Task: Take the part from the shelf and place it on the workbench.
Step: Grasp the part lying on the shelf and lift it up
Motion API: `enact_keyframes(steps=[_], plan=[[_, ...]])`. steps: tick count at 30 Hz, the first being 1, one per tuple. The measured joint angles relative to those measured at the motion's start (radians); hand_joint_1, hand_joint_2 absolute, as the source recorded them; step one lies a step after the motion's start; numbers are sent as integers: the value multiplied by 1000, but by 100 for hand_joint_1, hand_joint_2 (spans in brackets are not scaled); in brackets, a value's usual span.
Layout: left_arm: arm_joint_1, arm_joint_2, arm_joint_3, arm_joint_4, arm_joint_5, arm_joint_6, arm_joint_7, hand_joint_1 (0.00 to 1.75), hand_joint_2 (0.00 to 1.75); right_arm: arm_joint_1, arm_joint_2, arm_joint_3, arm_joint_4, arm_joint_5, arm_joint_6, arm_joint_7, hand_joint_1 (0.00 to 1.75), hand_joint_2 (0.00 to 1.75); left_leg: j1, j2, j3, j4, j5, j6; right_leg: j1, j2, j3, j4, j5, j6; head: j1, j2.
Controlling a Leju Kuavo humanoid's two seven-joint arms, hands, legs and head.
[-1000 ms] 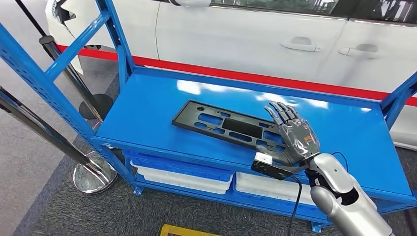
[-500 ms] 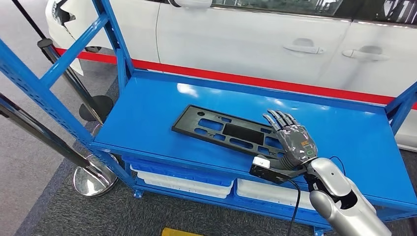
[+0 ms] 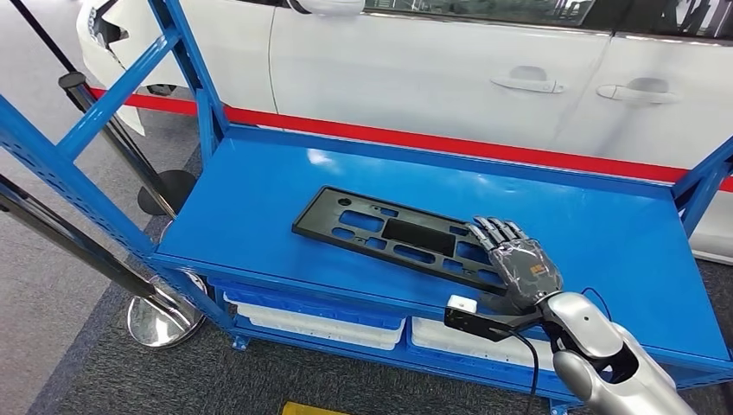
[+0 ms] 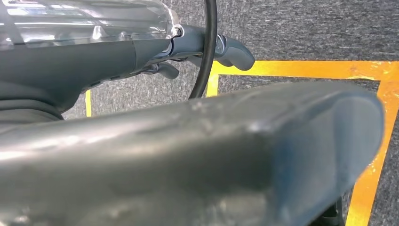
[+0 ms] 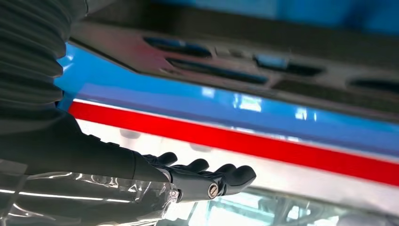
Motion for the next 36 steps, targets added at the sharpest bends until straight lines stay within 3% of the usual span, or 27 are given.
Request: enact_keyframes(steps=[8, 22, 28, 36], plan=[[1, 0, 2, 0, 0, 2, -2, 0, 0, 31, -51, 1, -26, -21, 49, 12, 0, 175, -1, 0, 0, 2, -1, -1, -3, 0, 2, -1, 0, 0, 0, 0], [1, -2, 8, 0, 0, 2, -3, 0, 0, 36, -49, 30, -32, 19, 48, 20, 0, 175, -1, 0, 0, 4, -2, 1, -3, 0, 3, -1, 0, 0, 0, 0], [0, -3, 9, 0, 0, 3, -3, 0, 0, 18, -22, 52, -26, 39, 41, 16, 0, 175, -1, 0, 0, 3, -2, 1, -3, 0, 3, -1, 0, 0, 0, 0], [0, -9, 9, 0, -1, 1, -3, 0, 0, -61, 52, 100, 46, 76, 42, 22, 0, 175, -1, 0, 0, 3, -2, 1, -3, 0, 4, -1, 0, 0, 0, 0]])
